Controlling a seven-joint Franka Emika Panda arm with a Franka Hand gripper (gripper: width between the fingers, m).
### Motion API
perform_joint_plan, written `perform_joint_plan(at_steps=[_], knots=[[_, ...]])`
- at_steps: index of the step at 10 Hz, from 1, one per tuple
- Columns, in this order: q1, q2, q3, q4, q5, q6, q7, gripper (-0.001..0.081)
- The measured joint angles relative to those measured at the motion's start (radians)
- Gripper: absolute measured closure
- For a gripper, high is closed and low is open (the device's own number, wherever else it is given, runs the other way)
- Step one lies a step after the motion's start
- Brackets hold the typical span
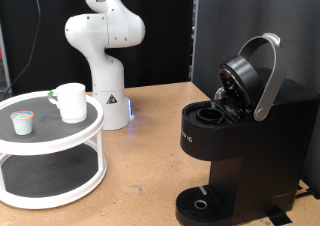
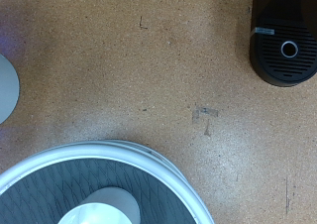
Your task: Make a cup of coffee with the keurig machine
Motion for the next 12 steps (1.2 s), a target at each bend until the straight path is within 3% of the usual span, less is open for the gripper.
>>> perform_joint_plan(at_steps=[3, 8, 12], knots=[[-0.001, 0.006, -0.012, -0.001, -0.018, -0.025, -0.043, 0.0001], [-0.024, 0.011, -0.132, 0.021, -0.130, -0.044, -0.204, 0.0001], [-0.025, 0.013, -0.150, 0.021, -0.132, -0.038, -0.234, 0.0001]])
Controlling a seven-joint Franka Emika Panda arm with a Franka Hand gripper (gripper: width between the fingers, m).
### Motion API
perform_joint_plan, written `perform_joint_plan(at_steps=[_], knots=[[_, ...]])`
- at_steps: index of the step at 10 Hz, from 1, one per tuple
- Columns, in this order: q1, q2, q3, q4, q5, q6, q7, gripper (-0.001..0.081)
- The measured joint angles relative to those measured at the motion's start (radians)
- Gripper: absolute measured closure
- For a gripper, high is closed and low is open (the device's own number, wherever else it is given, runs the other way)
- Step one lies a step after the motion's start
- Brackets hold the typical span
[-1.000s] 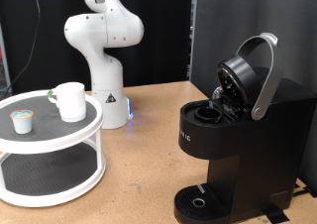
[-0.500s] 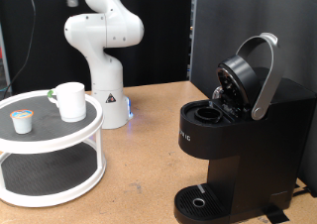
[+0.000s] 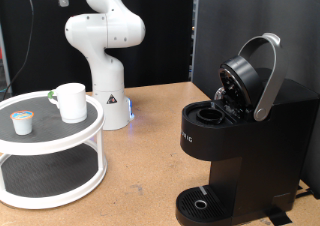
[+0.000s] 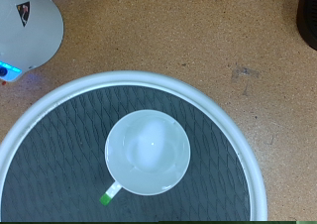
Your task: Make a cup of coffee with the keurig machine
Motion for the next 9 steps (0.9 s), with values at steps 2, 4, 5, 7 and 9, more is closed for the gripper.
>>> perform_joint_plan(at_steps=[2, 4, 5, 7, 9], knots=[[-0.020, 0.000, -0.042, -0.008, 0.000, 0.061, 0.017, 0.0001], [-0.051, 0.013, -0.088, -0.010, -0.001, 0.126, 0.050, 0.0001], [-0.057, 0.034, -0.105, -0.004, -0.015, 0.129, 0.048, 0.0001], [-0.057, 0.085, -0.132, 0.009, -0.041, 0.151, 0.028, 0.0001], [-0.057, 0.124, -0.149, 0.006, -0.038, 0.211, 0.061, 0.0001]])
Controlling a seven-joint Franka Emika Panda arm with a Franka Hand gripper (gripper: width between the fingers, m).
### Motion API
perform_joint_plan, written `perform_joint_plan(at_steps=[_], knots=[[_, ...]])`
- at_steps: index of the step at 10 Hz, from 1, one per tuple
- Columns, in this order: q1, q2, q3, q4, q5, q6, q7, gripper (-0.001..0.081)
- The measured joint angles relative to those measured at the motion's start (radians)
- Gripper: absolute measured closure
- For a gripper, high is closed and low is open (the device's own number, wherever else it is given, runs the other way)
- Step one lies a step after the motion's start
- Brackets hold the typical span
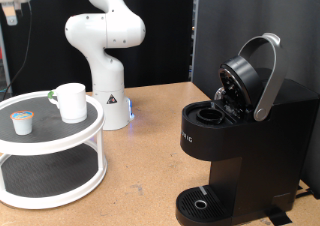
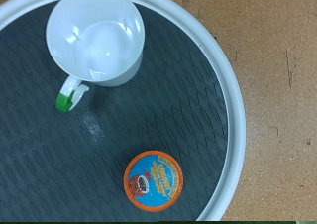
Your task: Make a cup of coffee with the keurig machine
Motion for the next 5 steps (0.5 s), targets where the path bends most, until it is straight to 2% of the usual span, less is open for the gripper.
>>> perform_joint_plan(at_steps=[2, 5], knots=[[0.000, 0.028, -0.007, 0.001, 0.006, 0.028, 0.044, 0.0001], [0.000, 0.049, -0.007, 0.009, 0.005, 0.025, 0.046, 0.0001]])
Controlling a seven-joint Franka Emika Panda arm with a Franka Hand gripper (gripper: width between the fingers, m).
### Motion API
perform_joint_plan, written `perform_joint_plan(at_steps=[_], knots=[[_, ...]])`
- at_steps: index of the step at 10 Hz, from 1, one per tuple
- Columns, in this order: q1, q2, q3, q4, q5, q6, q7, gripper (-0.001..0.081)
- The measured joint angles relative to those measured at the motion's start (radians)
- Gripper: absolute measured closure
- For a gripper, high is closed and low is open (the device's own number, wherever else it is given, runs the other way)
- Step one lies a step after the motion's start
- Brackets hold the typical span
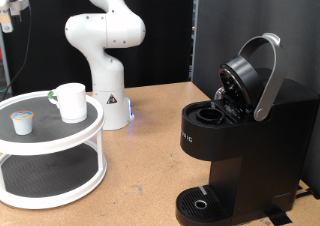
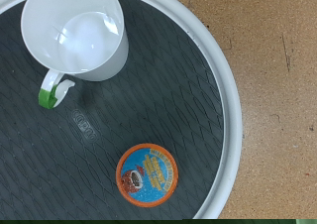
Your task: Make a cup of coffee with the keurig machine
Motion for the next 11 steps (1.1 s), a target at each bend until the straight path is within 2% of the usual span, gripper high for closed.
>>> perform_joint_plan(at_steps=[3, 8, 10, 11], knots=[[0.002, 0.003, -0.003, -0.015, -0.003, -0.010, -0.072, 0.0001], [0.002, 0.015, 0.010, -0.053, -0.045, 0.025, -0.071, 0.0001], [0.002, 0.015, 0.002, -0.056, -0.020, 0.033, -0.074, 0.0001], [0.002, 0.015, -0.009, -0.070, -0.005, 0.066, -0.076, 0.0001]])
